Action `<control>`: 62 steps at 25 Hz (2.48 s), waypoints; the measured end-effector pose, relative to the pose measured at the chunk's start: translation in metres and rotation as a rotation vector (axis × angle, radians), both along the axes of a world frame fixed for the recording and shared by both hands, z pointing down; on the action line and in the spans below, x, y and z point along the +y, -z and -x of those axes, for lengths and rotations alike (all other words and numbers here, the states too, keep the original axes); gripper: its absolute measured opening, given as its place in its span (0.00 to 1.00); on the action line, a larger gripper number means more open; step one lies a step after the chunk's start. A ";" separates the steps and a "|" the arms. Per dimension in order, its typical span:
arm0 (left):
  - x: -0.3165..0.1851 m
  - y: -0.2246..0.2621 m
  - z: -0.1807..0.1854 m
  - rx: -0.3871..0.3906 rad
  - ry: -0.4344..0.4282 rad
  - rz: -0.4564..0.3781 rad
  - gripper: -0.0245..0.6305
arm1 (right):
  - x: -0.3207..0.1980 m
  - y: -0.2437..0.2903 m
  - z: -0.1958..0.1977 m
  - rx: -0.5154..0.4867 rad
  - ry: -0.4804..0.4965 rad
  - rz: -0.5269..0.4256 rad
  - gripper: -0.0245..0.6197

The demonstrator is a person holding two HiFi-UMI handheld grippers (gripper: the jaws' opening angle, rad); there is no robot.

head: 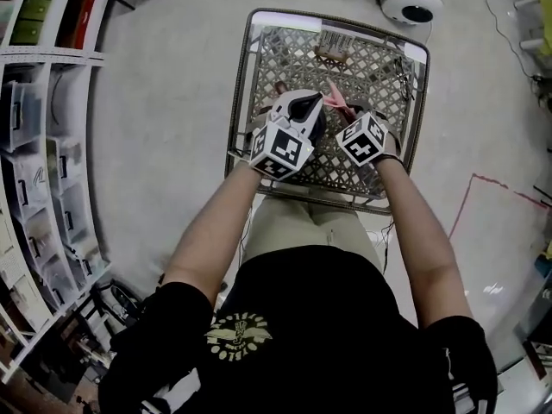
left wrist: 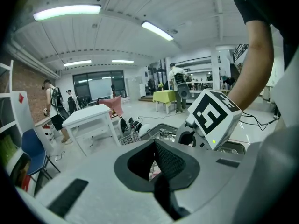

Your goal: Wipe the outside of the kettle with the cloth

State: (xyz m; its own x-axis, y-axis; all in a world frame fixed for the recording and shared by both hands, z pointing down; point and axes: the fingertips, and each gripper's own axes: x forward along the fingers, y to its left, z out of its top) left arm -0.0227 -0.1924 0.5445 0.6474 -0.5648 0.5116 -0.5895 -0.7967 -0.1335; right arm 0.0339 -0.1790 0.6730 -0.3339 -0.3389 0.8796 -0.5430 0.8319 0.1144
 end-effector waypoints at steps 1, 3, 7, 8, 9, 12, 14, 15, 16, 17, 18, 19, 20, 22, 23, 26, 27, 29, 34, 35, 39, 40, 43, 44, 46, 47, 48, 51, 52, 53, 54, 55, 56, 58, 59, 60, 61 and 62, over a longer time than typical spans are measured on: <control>-0.001 0.000 0.000 0.004 0.001 0.003 0.05 | -0.001 0.001 0.007 0.022 0.046 -0.007 0.12; -0.002 0.000 0.000 0.010 -0.001 0.002 0.05 | 0.001 0.004 0.019 0.064 0.130 -0.019 0.12; 0.000 -0.003 -0.002 -0.019 -0.033 -0.014 0.05 | 0.018 0.011 0.036 0.107 0.245 -0.023 0.12; 0.000 -0.004 -0.002 -0.026 -0.040 -0.016 0.05 | 0.022 0.012 0.037 0.119 0.260 -0.024 0.12; 0.000 -0.004 -0.002 -0.029 -0.045 -0.016 0.05 | 0.027 0.012 0.038 0.130 0.269 -0.022 0.11; 0.003 -0.004 0.000 -0.028 -0.055 -0.018 0.05 | 0.041 0.011 0.040 0.141 0.262 -0.002 0.12; 0.004 -0.004 0.001 -0.026 -0.064 -0.023 0.05 | 0.050 0.012 0.041 0.141 0.237 0.008 0.12; 0.004 -0.003 0.002 -0.022 -0.065 -0.023 0.05 | 0.054 0.012 0.041 0.140 0.225 0.014 0.12; 0.004 -0.003 0.002 -0.017 -0.063 -0.021 0.05 | 0.058 0.013 0.042 0.137 0.213 0.021 0.11; 0.004 -0.002 0.003 -0.009 -0.059 -0.015 0.05 | 0.062 0.013 0.042 0.132 0.201 0.031 0.12; 0.003 -0.001 0.004 0.000 -0.056 -0.006 0.05 | 0.066 0.013 0.043 0.126 0.188 0.041 0.12; 0.002 -0.001 0.004 0.008 -0.056 0.003 0.05 | 0.071 0.012 0.044 0.120 0.173 0.050 0.11; 0.002 0.000 0.005 0.014 -0.060 0.009 0.05 | 0.075 0.012 0.045 0.113 0.157 0.058 0.11; 0.002 0.000 0.005 0.008 -0.076 0.011 0.05 | 0.085 0.010 0.050 0.095 0.125 0.080 0.12; 0.003 -0.001 0.005 -0.002 -0.088 0.007 0.05 | 0.091 0.010 0.053 0.080 0.110 0.094 0.11; 0.008 -0.004 0.003 -0.042 -0.123 -0.013 0.05 | 0.107 0.008 0.065 0.028 0.070 0.128 0.11; 0.009 -0.005 0.003 -0.048 -0.130 -0.013 0.05 | 0.112 0.008 0.069 0.015 0.062 0.133 0.12; 0.009 -0.005 0.002 -0.044 -0.131 0.004 0.05 | 0.120 0.010 0.079 -0.005 0.055 0.141 0.11; 0.012 -0.007 0.000 -0.052 -0.154 0.016 0.05 | 0.135 0.011 0.105 -0.091 0.011 0.151 0.11; 0.012 -0.008 -0.001 -0.057 -0.159 0.007 0.05 | 0.135 0.011 0.110 -0.110 0.001 0.152 0.11; 0.013 -0.010 -0.002 -0.065 -0.162 -0.006 0.05 | 0.138 0.014 0.125 -0.166 -0.008 0.147 0.11; 0.013 -0.010 -0.002 -0.067 -0.163 -0.005 0.05 | 0.138 0.015 0.128 -0.174 -0.005 0.143 0.11; 0.014 -0.009 -0.002 -0.068 -0.163 -0.010 0.05 | 0.139 0.017 0.129 -0.178 0.008 0.130 0.11; 0.014 -0.008 -0.002 -0.068 -0.162 -0.015 0.05 | 0.139 0.016 0.126 -0.174 0.006 0.130 0.11; 0.013 -0.008 -0.002 -0.067 -0.157 -0.023 0.05 | 0.136 0.013 0.115 -0.159 -0.007 0.133 0.11; 0.012 -0.007 -0.002 -0.064 -0.155 -0.023 0.05 | 0.134 0.011 0.108 -0.149 -0.016 0.135 0.11; 0.012 -0.008 -0.003 -0.059 -0.154 -0.019 0.05 | 0.132 0.009 0.101 -0.138 -0.024 0.137 0.11; 0.011 -0.008 -0.001 -0.031 -0.151 -0.002 0.05 | 0.121 0.004 0.079 -0.097 -0.034 0.134 0.12; 0.010 -0.008 0.000 -0.022 -0.148 0.002 0.05 | 0.116 0.003 0.073 -0.082 -0.032 0.129 0.12; 0.010 -0.008 0.000 -0.014 -0.144 0.004 0.05 | 0.111 0.002 0.067 -0.068 -0.026 0.123 0.12; 0.010 -0.008 0.000 -0.009 -0.141 0.005 0.05 | 0.106 0.002 0.061 -0.053 -0.018 0.117 0.11; 0.010 -0.007 0.000 -0.005 -0.138 0.005 0.05 | 0.101 0.002 0.055 -0.037 -0.007 0.109 0.12; 0.010 -0.006 -0.001 -0.002 -0.135 0.004 0.05 | 0.095 0.002 0.049 -0.021 0.006 0.100 0.12; 0.010 -0.004 -0.002 0.006 -0.123 0.005 0.05 | 0.083 0.005 0.039 0.013 0.035 0.079 0.12; 0.010 -0.003 -0.002 0.011 -0.117 0.008 0.05 | 0.075 0.007 0.035 0.027 0.050 0.068 0.12; 0.009 -0.002 -0.002 0.015 -0.113 0.010 0.05 | 0.067 0.008 0.032 0.040 0.066 0.054 0.12; 0.009 -0.001 -0.003 0.018 -0.109 0.010 0.05 | 0.059 0.010 0.031 0.051 0.085 0.041 0.12; 0.009 0.000 -0.003 0.018 -0.107 0.009 0.05 | 0.051 0.011 0.031 0.062 0.108 0.027 0.11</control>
